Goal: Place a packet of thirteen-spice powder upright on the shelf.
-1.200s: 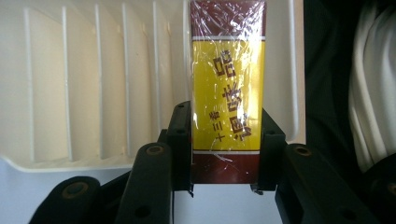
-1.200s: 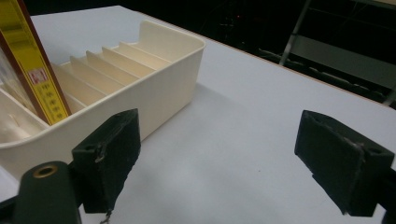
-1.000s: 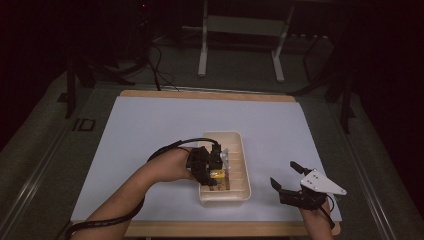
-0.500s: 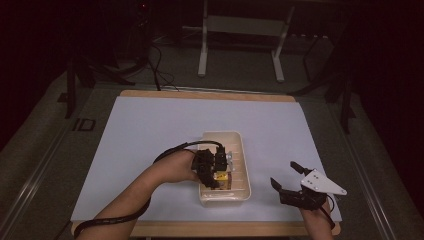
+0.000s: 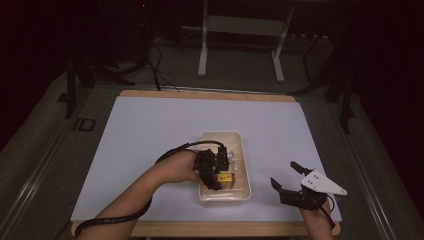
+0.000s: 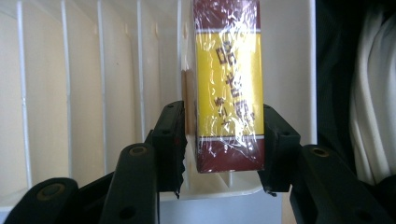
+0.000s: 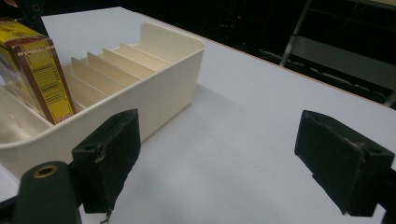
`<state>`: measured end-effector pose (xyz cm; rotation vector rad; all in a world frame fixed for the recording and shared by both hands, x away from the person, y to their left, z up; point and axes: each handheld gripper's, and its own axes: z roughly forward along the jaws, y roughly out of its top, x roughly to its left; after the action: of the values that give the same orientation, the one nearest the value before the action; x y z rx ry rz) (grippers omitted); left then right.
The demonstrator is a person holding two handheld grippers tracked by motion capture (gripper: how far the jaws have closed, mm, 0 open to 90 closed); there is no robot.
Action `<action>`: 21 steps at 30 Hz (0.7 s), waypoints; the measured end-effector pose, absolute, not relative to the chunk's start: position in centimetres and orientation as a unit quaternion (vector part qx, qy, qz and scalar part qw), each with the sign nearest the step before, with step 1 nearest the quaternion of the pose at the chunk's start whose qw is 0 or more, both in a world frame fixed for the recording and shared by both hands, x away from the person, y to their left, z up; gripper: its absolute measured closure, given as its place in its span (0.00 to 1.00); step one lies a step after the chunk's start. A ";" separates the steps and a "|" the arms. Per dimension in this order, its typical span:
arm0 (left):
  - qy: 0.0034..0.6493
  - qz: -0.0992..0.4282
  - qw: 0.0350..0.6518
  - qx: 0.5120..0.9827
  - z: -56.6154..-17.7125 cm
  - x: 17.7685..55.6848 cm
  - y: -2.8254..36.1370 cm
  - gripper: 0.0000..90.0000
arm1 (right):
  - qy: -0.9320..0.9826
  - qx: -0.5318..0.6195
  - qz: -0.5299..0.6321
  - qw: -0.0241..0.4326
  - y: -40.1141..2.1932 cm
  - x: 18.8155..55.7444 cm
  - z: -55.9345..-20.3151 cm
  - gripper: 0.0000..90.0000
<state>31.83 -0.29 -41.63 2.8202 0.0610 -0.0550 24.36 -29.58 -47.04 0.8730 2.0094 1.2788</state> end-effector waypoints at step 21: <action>0.052 0.016 0.225 0.973 -36.7 30.8 3.1 0.59 | 0.755 0.330 0.481 0.299 -29.5 24.4 -47.0 0.16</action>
<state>30.78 3.05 -36.65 2.6845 0.1444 0.0429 24.38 -29.54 -47.04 0.8753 2.0064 1.2780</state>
